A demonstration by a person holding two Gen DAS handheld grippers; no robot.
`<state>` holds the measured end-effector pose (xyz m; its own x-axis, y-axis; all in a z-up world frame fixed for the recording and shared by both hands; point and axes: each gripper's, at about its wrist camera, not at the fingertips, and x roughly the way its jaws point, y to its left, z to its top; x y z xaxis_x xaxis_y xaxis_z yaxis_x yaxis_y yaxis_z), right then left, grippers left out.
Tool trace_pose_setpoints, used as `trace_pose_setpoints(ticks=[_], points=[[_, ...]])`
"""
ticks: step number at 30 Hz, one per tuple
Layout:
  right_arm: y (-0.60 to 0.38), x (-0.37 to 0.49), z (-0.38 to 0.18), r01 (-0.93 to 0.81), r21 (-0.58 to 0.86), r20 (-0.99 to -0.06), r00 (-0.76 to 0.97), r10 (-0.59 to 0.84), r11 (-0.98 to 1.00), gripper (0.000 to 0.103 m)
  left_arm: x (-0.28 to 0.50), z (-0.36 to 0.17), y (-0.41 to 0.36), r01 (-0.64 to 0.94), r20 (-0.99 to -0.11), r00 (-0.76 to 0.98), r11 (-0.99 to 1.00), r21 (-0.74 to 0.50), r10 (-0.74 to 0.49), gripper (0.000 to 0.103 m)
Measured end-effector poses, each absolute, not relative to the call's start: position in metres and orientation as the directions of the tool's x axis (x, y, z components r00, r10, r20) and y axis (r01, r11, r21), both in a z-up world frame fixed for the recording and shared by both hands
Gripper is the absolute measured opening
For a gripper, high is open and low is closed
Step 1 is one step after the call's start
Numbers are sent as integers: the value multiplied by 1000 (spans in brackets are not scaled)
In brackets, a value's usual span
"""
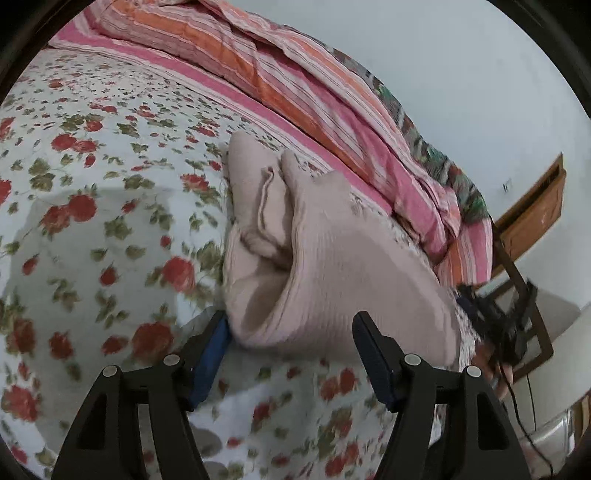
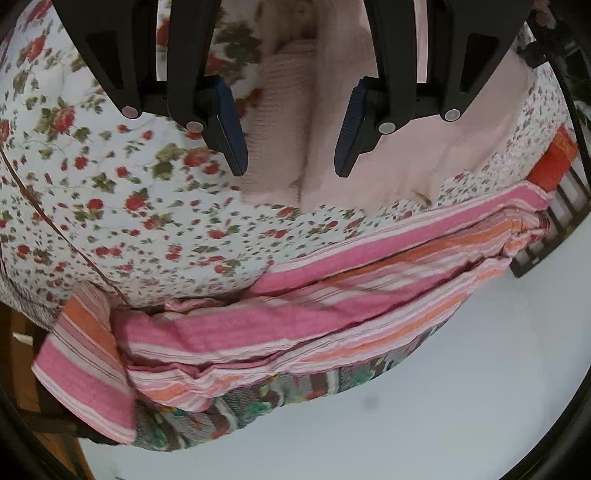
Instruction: Fold small clothes
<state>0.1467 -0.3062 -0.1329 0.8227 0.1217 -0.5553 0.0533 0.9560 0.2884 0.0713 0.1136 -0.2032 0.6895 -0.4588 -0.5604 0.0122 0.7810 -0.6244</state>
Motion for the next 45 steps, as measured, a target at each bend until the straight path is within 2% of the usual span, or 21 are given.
trace_pose_setpoints(ticks=[9,14,23,26,27,28,33,35,41,45], points=[[-321,133,-132,73,259,-549,831,85,963,48,100,-203,99,-89,-557,753,783,-615,-351,66],[-325,127,-130,85,249,-538,841,64,965,48,101,-198,98,-103,-527,782,766,-635,-331,65],[-331,124,-127,78,279,-529,844,85,957,48,100,-193,84,-40,-495,791,778,-627,-359,59],[-334,123,-128,81,287,-530,844,88,954,48,115,-196,89,-59,-479,786,725,-687,-390,59],[-334,123,-128,81,291,-530,843,90,953,48,120,-199,90,-73,-483,783,714,-697,-391,56],[-334,123,-128,82,293,-530,843,90,953,48,125,-201,91,-86,-486,783,707,-702,-388,53],[-336,123,-127,88,306,-528,844,92,948,48,141,-201,87,-115,-487,797,702,-703,-358,53],[-337,123,-127,88,307,-529,843,93,948,48,143,-200,83,-129,-505,799,727,-674,-327,50],[-342,120,-124,90,311,-524,847,92,946,48,146,-191,78,-173,-562,793,796,-581,-237,25],[-350,115,-122,100,316,-518,851,83,943,48,148,-164,64,-167,-572,800,849,-501,-180,20]])
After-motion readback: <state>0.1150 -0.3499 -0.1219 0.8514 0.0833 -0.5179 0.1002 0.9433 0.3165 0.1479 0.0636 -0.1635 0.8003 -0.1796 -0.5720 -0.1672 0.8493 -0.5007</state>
